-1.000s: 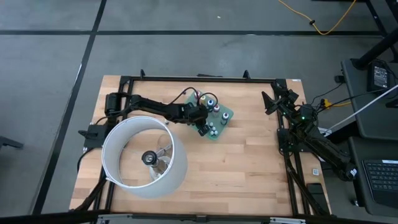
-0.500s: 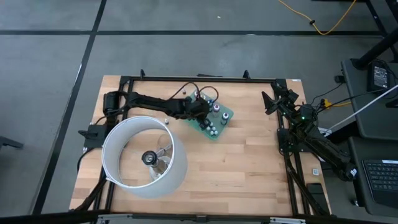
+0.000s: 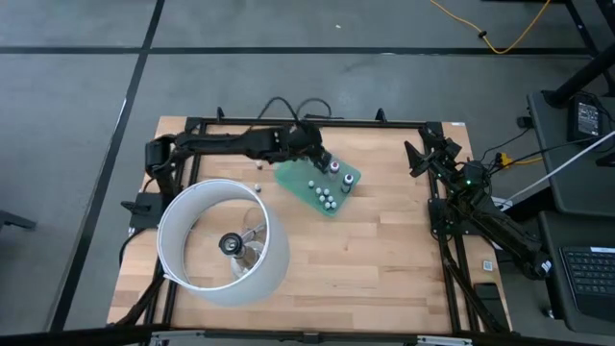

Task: Pick & Place food coloring
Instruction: Put the small red food coloring bottle into the green bin

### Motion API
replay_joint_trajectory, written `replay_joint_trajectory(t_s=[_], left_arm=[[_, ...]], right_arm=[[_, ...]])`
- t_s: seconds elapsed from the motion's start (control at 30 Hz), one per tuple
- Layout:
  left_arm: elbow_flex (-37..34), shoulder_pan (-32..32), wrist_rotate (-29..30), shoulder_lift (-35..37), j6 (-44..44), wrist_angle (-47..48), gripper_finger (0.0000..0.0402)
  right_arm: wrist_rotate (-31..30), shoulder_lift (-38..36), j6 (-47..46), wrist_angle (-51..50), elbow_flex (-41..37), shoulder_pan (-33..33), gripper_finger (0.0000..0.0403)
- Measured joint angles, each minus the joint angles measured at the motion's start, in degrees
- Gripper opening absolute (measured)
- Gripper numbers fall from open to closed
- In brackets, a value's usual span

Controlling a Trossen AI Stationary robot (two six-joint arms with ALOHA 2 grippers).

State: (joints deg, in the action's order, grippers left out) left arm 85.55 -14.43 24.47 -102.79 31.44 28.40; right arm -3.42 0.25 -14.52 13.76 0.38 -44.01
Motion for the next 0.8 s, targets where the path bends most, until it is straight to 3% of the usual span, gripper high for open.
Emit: replay_joint_trajectory(t_s=[0.2, 0.43, 0.8], left_arm=[[2.26, -5.26, 0.53, 1.86, 7.34, 0.13, 0.0228], [2.50, -14.40, -7.06, 1.84, 17.74, 0.92, 0.0227], [2.50, -20.51, -8.47, -1.12, 18.24, 10.60, 0.0224]], right_arm=[[0.00, 0.00, 0.00, 0.00, -0.01, 0.00, 0.0399], [0.00, 0.00, 0.01, 0.00, -0.02, 0.00, 0.0399], [0.00, 0.00, 0.00, -0.02, -0.02, 0.00, 0.0399]])
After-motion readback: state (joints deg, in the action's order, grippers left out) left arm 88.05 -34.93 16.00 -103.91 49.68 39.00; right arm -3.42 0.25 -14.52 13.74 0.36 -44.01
